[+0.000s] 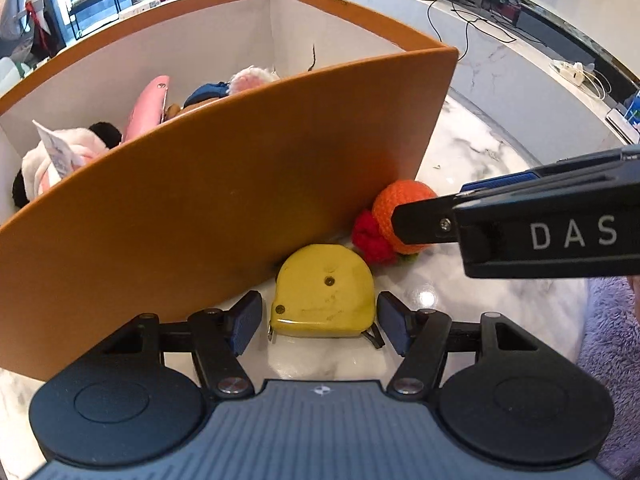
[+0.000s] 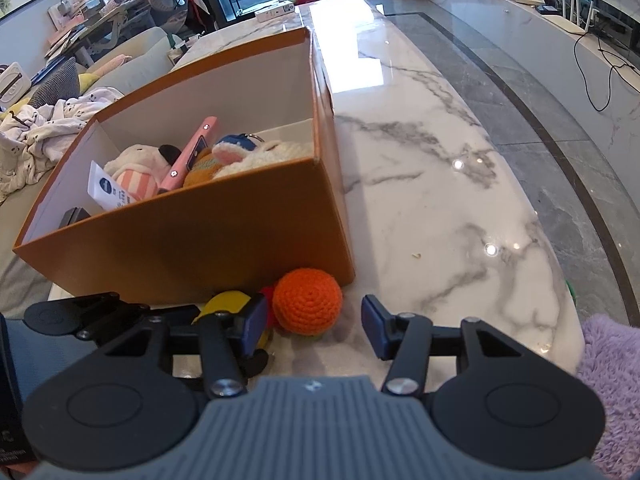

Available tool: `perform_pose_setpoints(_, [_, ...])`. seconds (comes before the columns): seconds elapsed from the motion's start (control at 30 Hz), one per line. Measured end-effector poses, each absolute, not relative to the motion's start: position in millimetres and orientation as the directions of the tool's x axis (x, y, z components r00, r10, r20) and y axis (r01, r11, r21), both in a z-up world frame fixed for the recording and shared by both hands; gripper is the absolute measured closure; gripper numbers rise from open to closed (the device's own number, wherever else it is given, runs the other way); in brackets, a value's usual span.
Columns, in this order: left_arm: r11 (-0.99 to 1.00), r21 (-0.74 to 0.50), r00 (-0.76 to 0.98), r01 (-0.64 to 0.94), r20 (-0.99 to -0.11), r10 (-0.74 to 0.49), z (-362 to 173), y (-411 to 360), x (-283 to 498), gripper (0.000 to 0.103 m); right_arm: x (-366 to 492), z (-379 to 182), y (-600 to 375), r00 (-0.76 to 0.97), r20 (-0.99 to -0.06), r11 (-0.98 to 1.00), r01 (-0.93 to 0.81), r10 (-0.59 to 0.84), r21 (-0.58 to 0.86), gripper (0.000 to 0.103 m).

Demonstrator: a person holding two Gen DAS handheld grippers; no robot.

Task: Organize objects
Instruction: 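Grasp the yellow tape measure with the left gripper while the right gripper grasps the orange crochet ball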

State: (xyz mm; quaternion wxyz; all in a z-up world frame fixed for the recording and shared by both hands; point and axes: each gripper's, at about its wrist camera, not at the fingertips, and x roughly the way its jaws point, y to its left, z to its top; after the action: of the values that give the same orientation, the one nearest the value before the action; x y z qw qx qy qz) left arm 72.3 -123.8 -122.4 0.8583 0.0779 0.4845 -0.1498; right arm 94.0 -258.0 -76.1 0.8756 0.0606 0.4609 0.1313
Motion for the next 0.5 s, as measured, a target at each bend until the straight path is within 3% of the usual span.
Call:
perform_pose_setpoints(0.13, [0.938, -0.005, 0.497, 0.347, -0.847, -0.189, -120, -126, 72, 0.041, 93, -77, -256, 0.537, -0.793, 0.957, -0.186, 0.288, 0.221, 0.049])
perform_pose_setpoints(0.5, [0.95, -0.047, 0.499, 0.308, -0.843, -0.203, -112, -115, 65, 0.041, 96, -83, -250, 0.528, -0.797, 0.955, -0.197, 0.294, 0.221, 0.047])
